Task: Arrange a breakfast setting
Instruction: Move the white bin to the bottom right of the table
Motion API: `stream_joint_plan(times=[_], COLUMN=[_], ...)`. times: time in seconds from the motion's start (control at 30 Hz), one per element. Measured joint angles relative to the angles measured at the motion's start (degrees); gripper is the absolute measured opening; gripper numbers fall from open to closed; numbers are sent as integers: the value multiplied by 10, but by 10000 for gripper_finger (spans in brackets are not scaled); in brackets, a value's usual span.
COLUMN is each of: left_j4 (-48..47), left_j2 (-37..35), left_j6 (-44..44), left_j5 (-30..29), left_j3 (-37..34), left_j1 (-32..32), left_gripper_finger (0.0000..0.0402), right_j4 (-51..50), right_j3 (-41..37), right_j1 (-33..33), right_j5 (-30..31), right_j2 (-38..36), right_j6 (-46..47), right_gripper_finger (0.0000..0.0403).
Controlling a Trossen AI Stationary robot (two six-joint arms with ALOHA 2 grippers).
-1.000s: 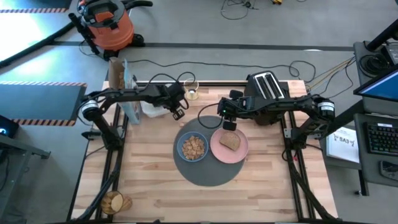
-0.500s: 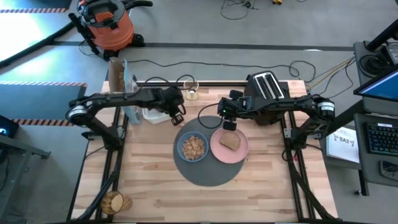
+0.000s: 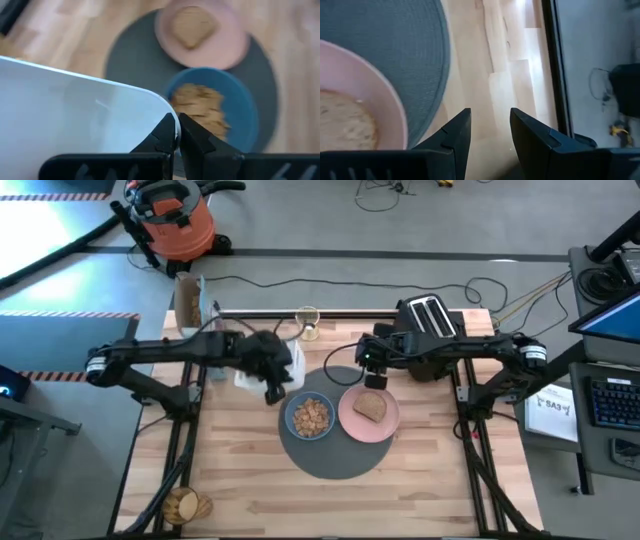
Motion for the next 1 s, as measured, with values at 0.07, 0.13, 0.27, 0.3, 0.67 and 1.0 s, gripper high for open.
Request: stream_joint_plan(times=[0.07, 0.13, 0.27, 0.3, 0.67, 1.0], left_j4=[-18, -36, -70, -76, -70, -101], left_j2=[2, 9, 33, 39, 126, 249], left_j6=[-8, -9, 20, 33, 58, 85], left_j5=[0, 0, 1, 1, 17, 36], left_j3=[19, 42, 86, 94, 165, 278], left_j1=[-37, -74, -143, -158, -234, -265], left_gripper_finger=[0, 0, 0, 0, 0, 0], right_j4=[-5, -6, -7, -6, 13, 21], right_j3=[0, 0, 0, 0, -1, -1], right_j1=[0, 0, 2, 3, 117, 235], right_j5=[-16, -39, -147, -190, -349, -222], right_j2=[-12, -29, -66, -74, -120, -121], right_j6=[0, 0, -12, -16, -70, -151], right_gripper_finger=[128, 128, 128, 128, 127, 127])
